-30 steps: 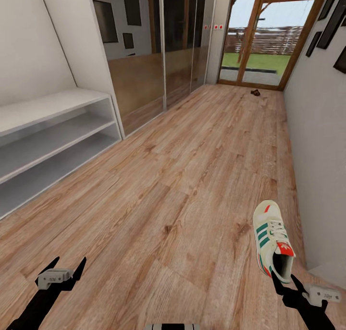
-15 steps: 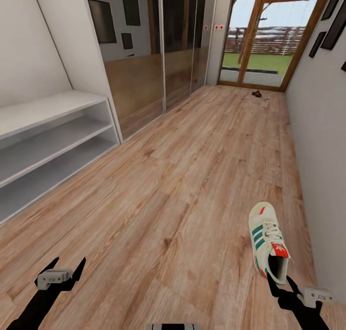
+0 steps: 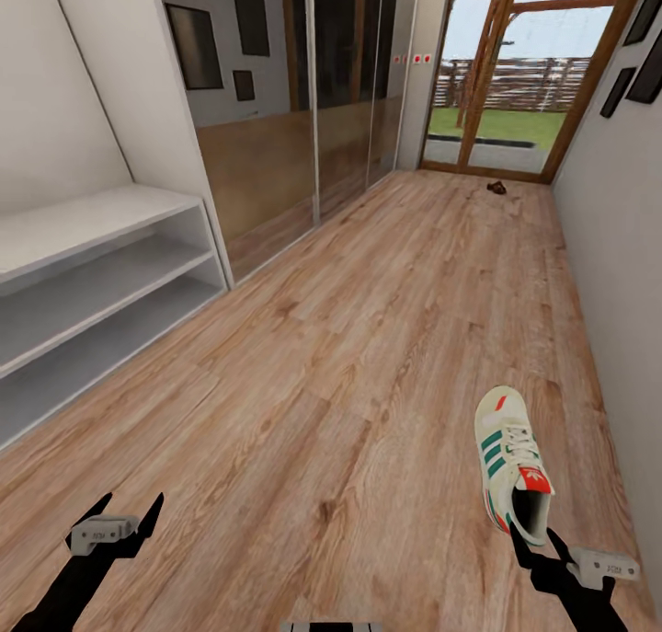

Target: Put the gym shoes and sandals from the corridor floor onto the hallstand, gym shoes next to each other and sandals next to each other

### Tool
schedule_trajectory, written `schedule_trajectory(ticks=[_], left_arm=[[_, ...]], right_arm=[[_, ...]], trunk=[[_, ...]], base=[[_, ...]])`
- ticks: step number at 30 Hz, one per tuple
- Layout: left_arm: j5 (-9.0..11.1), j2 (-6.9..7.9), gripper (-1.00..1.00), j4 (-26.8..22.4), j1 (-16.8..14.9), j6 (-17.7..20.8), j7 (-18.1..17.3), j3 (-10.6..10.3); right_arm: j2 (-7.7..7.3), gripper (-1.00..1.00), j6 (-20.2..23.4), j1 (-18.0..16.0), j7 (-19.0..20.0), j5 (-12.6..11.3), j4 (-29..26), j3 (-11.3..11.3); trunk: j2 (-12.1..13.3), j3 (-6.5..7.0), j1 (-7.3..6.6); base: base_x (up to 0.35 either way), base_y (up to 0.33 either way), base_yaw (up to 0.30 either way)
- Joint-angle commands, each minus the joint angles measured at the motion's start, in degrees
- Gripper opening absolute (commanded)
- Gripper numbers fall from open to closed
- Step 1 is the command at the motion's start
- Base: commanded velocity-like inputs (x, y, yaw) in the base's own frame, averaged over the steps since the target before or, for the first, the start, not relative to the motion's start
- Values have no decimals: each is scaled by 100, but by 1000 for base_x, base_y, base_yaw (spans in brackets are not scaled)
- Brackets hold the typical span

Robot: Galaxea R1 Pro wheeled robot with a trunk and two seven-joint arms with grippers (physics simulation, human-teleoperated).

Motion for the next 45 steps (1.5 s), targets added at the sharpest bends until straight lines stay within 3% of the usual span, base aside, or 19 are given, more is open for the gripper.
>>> schedule_trajectory(ticks=[1,15,45], left_arm=[[-1,0,100,2,0,0,0,-2],[-2,-8,100,8,0,-8,3,-7],[-8,-11,100,18,0,-10,1,-26]], right_arm=[[0,-100,0,0,-3,-11,-1,1],[2,-100,-6,0,-4,-9,-1,-3],[2,-100,-4,0,-4,-17,-1,-6]], trunk=[[0,9,0],[0,133,0],[0,368,0]], base=[[324,102,0],[227,75,0],[15,5,0]])
